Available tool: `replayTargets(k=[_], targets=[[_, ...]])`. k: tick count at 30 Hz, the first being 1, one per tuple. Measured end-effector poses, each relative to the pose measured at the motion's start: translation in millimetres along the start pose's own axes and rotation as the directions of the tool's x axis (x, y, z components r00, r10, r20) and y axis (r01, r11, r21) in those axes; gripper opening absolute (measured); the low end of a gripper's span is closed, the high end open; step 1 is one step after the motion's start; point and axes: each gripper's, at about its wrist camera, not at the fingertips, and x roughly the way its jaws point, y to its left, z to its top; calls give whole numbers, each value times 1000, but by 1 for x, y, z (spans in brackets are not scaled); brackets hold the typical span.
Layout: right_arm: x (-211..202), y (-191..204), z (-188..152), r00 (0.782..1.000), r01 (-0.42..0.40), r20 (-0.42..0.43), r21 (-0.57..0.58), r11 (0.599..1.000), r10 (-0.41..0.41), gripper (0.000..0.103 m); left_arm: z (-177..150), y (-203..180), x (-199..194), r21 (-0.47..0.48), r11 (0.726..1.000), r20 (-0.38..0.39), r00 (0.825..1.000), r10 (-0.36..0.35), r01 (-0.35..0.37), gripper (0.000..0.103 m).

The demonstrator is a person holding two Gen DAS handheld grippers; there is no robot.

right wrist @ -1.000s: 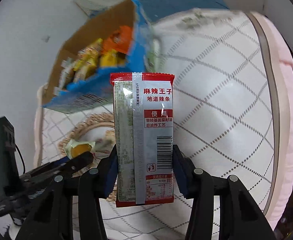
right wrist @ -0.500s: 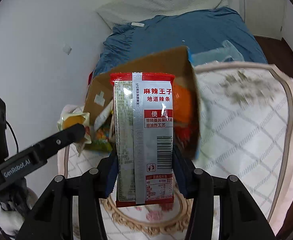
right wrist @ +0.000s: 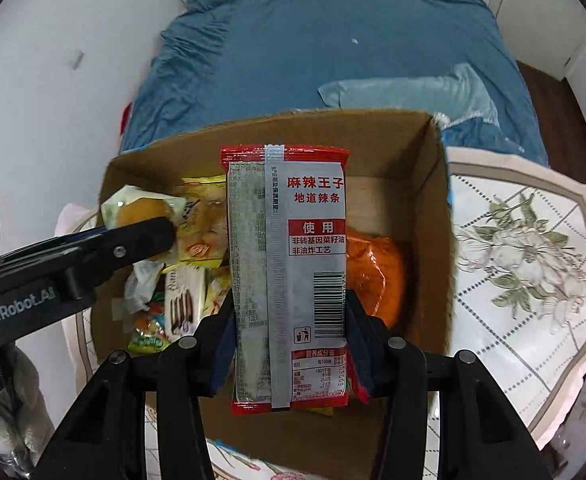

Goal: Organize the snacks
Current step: 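Carry both items into the box and open both tools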

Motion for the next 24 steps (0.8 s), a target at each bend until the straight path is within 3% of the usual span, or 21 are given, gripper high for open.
replayTargets(k=[5, 8, 11, 12, 13, 17, 19, 24], targets=[[22, -9, 12, 999, -8, -40, 49, 999, 10, 52, 13, 0, 33, 8, 1000, -92, 996, -17, 18, 48], [34, -13, 21, 998, 2, -70, 67, 998, 3, 56, 15, 2, 49, -3, 1000, -147, 989, 7, -7, 51], [40, -11, 25, 994, 51, -103, 43, 998, -46, 77, 13, 3, 57, 3, 1000, -168, 985, 27, -27, 57], [40, -9, 25, 992, 76, -101, 28, 997, -73, 95, 13, 3, 58, -1, 1000, -168, 985, 29, -30, 60], [38, -8, 25, 992, 90, -93, 18, 996, -88, 99, 12, 4, 58, -4, 1000, -164, 986, 29, -30, 61], [33, -12, 23, 993, 92, -82, 29, 995, -90, 99, 9, 6, 51, -9, 999, -140, 990, 36, -38, 65], [30, -14, 21, 993, 91, -77, 33, 995, -89, 99, 7, 4, 46, -4, 999, -131, 991, 40, -41, 88], [21, -15, 9, 993, 94, -67, 24, 995, -92, 99, 0, 3, 34, 4, 997, -114, 991, 75, -75, 89]])
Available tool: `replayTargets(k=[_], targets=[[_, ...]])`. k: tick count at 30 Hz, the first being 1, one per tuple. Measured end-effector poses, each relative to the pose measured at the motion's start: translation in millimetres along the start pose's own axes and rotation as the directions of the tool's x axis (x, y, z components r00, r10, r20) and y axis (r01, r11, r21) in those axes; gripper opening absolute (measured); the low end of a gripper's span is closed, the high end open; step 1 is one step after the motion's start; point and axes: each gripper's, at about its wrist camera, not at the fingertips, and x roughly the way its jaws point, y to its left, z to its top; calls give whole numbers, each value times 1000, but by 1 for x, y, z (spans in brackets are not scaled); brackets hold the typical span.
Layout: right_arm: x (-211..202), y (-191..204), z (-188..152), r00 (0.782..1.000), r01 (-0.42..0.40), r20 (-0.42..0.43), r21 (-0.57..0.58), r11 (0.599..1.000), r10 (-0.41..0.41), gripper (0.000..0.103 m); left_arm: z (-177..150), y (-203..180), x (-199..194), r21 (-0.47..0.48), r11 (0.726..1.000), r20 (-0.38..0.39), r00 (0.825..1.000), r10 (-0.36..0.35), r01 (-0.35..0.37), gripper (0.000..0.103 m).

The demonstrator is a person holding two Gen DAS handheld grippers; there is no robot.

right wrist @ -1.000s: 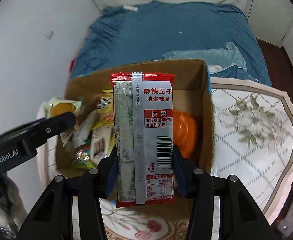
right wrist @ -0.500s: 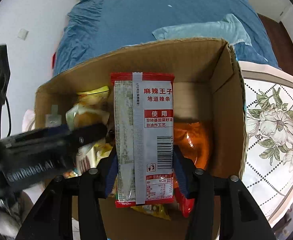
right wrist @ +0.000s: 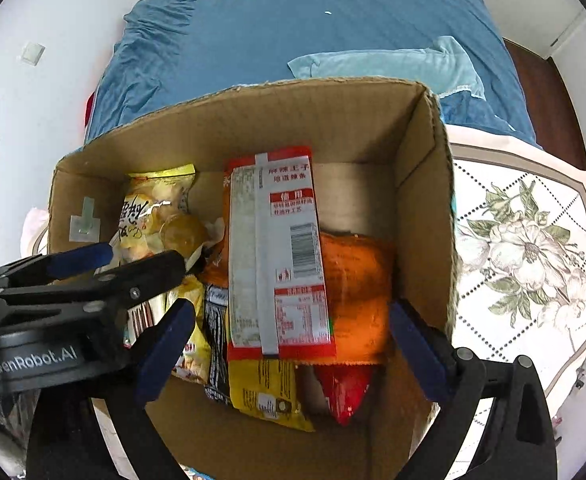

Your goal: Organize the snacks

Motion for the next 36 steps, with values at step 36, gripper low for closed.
replayTargets(k=[36], targets=[[-123, 14, -172, 926, 59, 376, -71, 996, -28, 100, -198, -8, -124, -34, 984, 493, 853, 170, -176, 89]])
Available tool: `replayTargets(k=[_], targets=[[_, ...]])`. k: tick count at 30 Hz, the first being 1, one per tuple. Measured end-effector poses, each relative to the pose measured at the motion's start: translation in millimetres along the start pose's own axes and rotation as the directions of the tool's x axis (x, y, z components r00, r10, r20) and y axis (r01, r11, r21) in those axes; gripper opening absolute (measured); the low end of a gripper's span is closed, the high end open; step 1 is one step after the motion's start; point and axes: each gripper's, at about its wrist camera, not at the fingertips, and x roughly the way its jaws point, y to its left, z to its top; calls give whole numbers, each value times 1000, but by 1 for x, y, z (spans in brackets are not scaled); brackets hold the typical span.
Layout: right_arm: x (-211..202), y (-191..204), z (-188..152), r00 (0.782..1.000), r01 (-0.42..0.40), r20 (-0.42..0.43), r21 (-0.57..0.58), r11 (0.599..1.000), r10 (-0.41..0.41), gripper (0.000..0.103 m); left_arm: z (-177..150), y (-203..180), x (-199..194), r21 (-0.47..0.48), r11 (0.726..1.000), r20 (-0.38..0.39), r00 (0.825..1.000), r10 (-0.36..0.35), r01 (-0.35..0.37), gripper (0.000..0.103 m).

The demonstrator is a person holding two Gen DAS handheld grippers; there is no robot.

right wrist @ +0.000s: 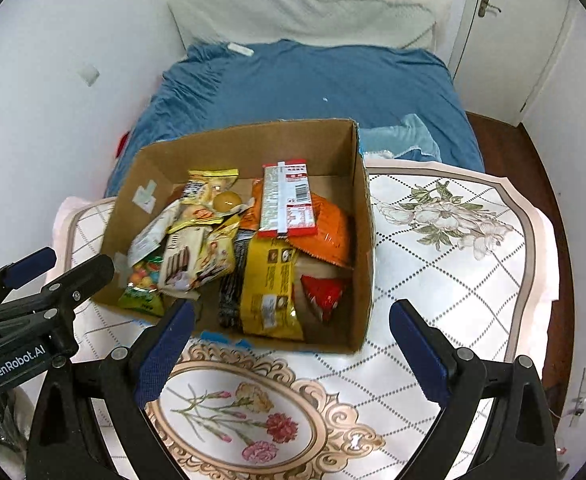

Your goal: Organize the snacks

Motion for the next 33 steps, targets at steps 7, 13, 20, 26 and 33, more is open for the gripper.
replayTargets(k=[7, 13, 20, 26, 33], targets=[[-51, 4, -38, 996, -14, 91, -7, 1000, 14, 100, -34, 0, -58, 8, 1000, 119, 993, 12, -13, 89], [-105, 4, -75, 983, -42, 178, -2, 999, 42, 100, -71, 4, -108, -3, 1000, 194, 981, 12, -11, 89], [-166, 8, -123, 960, -29, 277, -22, 999, 34, 100, -115, 8, -159, -19, 999, 274, 961, 43, -39, 89], [-201, 12, -158, 947, -7, 322, -32, 999, 17, 100, -147, 9, -185, -16, 998, 294, 953, 67, -65, 89], [-229, 16, -185, 934, 4, 358, -46, 999, 12, 100, -173, 9, -205, -29, 998, 303, 951, 68, -62, 89]])
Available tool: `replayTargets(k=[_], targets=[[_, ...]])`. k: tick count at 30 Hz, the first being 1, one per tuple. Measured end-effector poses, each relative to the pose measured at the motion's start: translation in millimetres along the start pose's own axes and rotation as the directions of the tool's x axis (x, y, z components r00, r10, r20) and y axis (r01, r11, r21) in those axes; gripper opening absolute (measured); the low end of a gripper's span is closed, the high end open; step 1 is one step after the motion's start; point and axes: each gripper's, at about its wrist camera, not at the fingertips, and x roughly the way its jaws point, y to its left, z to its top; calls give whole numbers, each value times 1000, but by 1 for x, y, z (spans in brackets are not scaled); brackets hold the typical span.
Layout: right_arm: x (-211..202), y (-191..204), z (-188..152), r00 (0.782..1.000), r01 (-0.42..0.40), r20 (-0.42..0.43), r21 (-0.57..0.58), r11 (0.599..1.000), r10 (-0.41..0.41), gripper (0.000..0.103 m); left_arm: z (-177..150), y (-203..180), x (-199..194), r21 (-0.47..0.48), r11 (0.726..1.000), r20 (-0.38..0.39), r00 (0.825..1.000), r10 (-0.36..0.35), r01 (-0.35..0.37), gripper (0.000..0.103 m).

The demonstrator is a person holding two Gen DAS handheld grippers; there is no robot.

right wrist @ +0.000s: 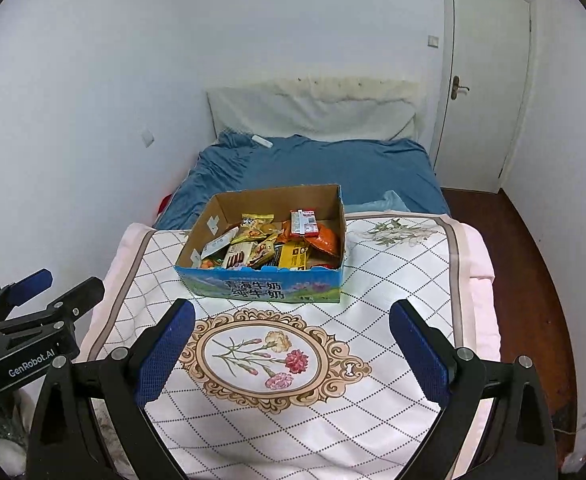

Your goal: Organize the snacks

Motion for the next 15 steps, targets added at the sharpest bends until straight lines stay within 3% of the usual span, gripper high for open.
replayTargets(k=[15], targets=[[-10, -1, -7, 1000, 7, 21, 13, 1000, -7, 103, -7, 6, -19, -19, 1000, 49, 999, 14, -13, 89]])
